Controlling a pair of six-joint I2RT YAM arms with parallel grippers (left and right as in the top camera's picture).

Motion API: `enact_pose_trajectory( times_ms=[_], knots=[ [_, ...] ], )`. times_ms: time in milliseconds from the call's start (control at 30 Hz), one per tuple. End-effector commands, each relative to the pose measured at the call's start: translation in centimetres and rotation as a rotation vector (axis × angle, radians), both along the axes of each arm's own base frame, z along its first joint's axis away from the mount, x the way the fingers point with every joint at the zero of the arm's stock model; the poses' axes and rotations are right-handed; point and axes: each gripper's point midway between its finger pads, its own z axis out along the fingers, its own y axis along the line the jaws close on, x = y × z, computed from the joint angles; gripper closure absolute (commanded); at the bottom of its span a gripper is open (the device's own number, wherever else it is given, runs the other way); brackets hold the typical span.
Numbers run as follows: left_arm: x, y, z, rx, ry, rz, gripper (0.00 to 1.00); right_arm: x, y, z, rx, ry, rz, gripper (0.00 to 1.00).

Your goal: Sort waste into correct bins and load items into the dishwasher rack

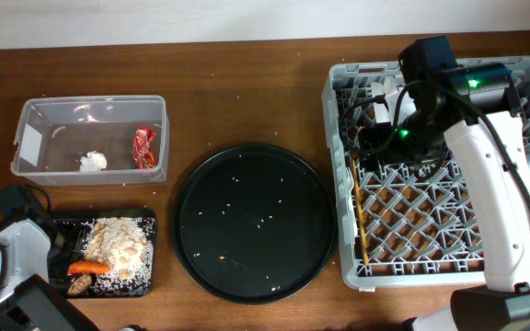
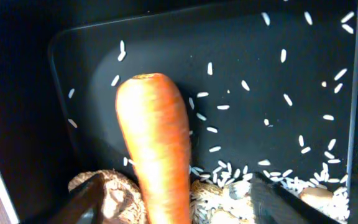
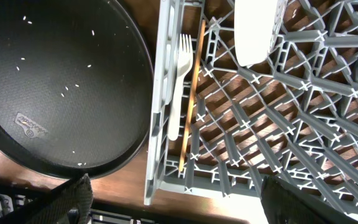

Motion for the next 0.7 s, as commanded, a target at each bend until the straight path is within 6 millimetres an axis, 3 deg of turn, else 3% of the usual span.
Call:
enact_pose_trajectory(
  times_ms=[0, 67, 133, 267, 367, 500, 600, 667],
  knots=[
    [1.8, 0.2, 1.9, -0.012, -0.075, -0.066, 0.13, -0.1, -0.1, 0.1, -0.010, -0.006, 0.012, 0.08],
    [3.0, 0.1, 3.9, -0.018, -0.133, -0.102, 0.13, -0.1, 0.0, 0.1, -0.004, -0.007, 0.013, 0.05],
    [5.1, -0.8, 6.5, -0.018, -0.219, -0.192, 0.03, -0.1, 0.2, 0.1, 0.007, -0.007, 0.014, 0.02],
    [8.4, -4.5, 10.8, 0.023, -0.323, -0.387, 0.01, 0.2, 1.1, 0.3, 0.055, -0.020, 0.020, 0.01],
    [10.7, -10.8, 12.5, 0.019, -0.374, -0.602, 0.01, 1.2, 1.6, 0.6, 0.083, -0.058, 0.022, 0.02],
    [12.3, -20.0, 12.5, -0.010, -0.386, -0.961, 0.01, 3.0, 1.9, 1.3, 0.156, -0.125, 0.008, 0.02],
    [11.6, -24.9, 11.8, -0.029, -0.345, -1.198, 0.01, 4.1, 0.0, 1.5, 0.165, -0.159, -0.051, 0.02],
    [10.4, -26.1, 11.5, -0.049, -0.279, -1.287, 0.01, 4.1, -1.9, 1.4, 0.160, -0.148, -0.105, 0.02]
  ],
)
